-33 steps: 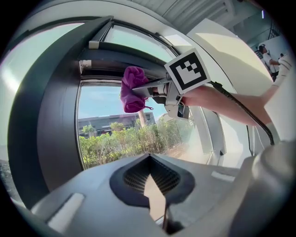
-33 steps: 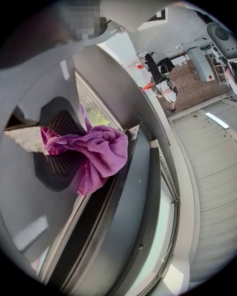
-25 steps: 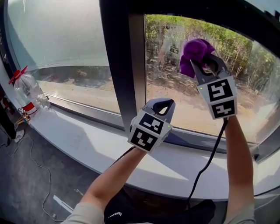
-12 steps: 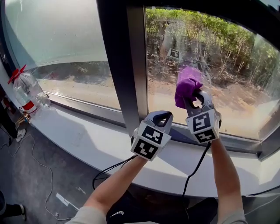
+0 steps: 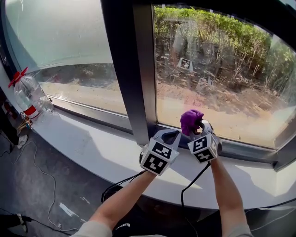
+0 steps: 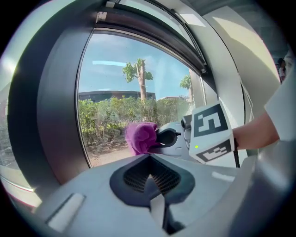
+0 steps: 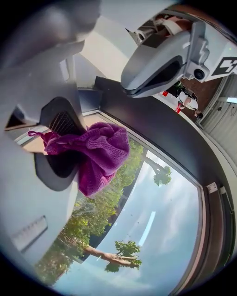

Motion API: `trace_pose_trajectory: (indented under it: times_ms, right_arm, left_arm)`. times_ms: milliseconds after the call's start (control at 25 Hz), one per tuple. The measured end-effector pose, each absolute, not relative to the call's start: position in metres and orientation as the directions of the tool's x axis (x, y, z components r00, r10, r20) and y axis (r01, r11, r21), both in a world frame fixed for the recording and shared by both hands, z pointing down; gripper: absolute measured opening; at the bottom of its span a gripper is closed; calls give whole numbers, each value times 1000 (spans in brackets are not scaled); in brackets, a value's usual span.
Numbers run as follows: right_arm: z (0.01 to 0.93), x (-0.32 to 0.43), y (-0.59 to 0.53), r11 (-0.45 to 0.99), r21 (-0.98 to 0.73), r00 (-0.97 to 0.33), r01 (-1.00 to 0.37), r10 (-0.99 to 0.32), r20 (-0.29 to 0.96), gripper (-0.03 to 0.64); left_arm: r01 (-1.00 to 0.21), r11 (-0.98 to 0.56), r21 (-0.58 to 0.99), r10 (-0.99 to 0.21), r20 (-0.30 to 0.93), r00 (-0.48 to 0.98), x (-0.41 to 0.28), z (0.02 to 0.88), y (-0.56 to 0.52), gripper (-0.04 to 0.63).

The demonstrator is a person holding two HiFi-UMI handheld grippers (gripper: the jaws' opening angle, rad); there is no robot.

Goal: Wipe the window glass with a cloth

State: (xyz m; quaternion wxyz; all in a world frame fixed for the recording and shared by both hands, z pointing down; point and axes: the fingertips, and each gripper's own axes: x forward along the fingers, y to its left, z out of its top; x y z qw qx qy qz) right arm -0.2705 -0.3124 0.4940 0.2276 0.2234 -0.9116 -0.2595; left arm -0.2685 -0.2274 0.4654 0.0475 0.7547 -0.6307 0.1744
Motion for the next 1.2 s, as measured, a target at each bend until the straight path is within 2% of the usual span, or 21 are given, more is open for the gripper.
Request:
trace_pose_trajectory:
  times_ms: [640, 880, 1200]
  right_arm:
    - [579, -242, -327, 781, 600, -694, -173, -529, 488, 101]
    - [563, -228, -331, 747, 636, -683, -194, -568, 459, 100]
    - [475, -220, -331, 671, 704, -727, -232, -600, 333, 101]
  left_arm:
    - [-962, -239, -131, -899, 404, 168, -256, 505, -233, 0]
    - [-957, -259, -130, -904, 382, 193, -247, 494, -238, 0]
    - [-949, -252, -189, -935, 302, 188, -248, 441, -253, 0]
